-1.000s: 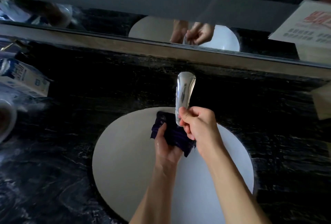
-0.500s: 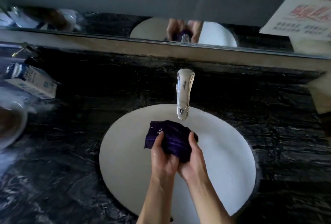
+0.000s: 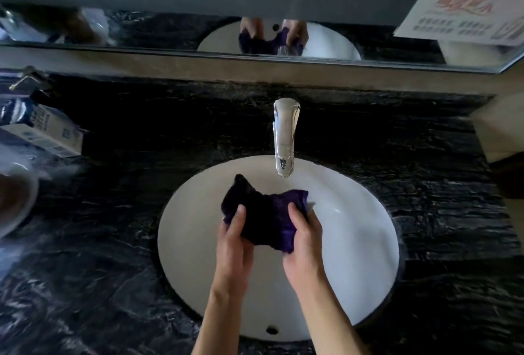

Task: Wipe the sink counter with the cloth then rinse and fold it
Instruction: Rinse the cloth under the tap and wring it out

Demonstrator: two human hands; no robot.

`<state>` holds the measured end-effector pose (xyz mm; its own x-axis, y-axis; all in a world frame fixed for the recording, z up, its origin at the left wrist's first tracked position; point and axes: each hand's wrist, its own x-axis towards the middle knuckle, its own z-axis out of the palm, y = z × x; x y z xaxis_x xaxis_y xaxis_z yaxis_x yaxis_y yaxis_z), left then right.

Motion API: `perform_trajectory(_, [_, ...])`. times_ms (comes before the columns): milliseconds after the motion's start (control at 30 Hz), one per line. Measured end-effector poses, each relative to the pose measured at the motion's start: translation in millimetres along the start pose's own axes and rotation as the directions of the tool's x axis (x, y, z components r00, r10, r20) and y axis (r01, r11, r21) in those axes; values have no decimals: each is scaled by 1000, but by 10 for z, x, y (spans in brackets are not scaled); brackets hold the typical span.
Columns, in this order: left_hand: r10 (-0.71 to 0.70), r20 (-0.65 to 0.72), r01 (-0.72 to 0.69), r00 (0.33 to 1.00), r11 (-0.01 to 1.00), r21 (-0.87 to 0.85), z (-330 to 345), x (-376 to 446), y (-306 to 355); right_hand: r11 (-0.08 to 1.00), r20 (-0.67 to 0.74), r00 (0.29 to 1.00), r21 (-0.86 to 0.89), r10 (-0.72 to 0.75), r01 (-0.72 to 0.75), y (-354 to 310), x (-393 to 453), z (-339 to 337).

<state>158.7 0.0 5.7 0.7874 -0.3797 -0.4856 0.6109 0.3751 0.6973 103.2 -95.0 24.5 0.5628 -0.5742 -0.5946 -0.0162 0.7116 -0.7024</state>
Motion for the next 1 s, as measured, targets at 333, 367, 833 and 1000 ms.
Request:
perform_trajectory(333, [-85, 261, -29, 962, 914, 404, 153, -426, -53, 945, 110, 993, -321, -34, 68, -2, 43, -33])
perform_trajectory(367, [-50, 218, -34, 975, 930, 366, 143, -412, 24, 954, 107, 994, -292, -32, 62, -29, 70, -86])
perform_trajectory(833, [-681, 363, 647, 635, 727, 232, 269, 107, 255, 886, 361, 918, -463, 166, 22, -585, 330, -187])
perform_trajectory(1000, [-703, 486, 620, 520, 702, 351, 239, 208, 277, 867, 464, 869, -490, 171, 90, -694, 335, -214])
